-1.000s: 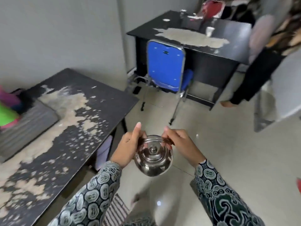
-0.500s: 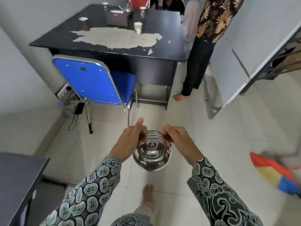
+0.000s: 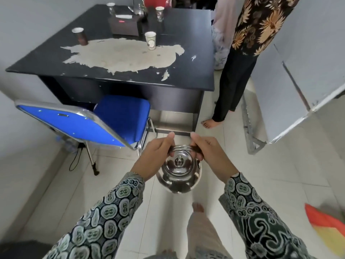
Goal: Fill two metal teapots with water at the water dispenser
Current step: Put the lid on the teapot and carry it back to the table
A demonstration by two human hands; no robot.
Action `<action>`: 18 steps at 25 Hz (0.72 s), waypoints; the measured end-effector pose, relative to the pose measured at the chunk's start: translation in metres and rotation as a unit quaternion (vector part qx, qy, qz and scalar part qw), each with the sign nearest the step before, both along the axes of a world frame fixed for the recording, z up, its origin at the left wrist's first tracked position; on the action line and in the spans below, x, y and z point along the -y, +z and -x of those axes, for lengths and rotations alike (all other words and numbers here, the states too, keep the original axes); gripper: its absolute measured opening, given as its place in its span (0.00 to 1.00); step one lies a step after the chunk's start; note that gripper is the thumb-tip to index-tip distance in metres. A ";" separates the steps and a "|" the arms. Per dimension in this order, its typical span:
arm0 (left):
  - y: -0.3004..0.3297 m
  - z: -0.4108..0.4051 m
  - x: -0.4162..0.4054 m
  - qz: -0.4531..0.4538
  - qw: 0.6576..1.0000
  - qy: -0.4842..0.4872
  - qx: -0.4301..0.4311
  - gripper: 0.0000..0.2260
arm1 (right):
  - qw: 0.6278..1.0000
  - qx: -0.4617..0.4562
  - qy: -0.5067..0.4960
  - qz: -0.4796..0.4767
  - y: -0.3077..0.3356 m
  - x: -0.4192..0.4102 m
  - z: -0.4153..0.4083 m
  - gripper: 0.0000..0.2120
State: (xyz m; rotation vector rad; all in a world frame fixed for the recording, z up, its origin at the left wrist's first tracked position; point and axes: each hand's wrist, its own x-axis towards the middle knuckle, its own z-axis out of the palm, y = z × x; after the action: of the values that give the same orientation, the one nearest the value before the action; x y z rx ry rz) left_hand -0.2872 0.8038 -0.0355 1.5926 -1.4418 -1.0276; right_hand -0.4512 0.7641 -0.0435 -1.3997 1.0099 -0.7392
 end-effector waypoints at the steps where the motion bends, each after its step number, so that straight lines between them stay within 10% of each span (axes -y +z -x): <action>1: -0.001 0.000 0.024 0.004 1.000 0.017 0.001 0.24 | 1.000 -0.006 0.021 0.001 0.002 0.028 -0.002 0.22; 18: 0.037 -0.136 0.308 0.120 0.964 0.236 0.016 0.10 | 0.943 0.090 0.316 -0.050 0.057 0.382 -0.162 0.12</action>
State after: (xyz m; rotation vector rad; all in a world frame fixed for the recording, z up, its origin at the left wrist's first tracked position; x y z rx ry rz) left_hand -0.1509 0.4961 0.0017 1.6645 -1.0787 -0.5318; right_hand -0.2891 0.3817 0.0138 -1.4245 0.4020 -0.3210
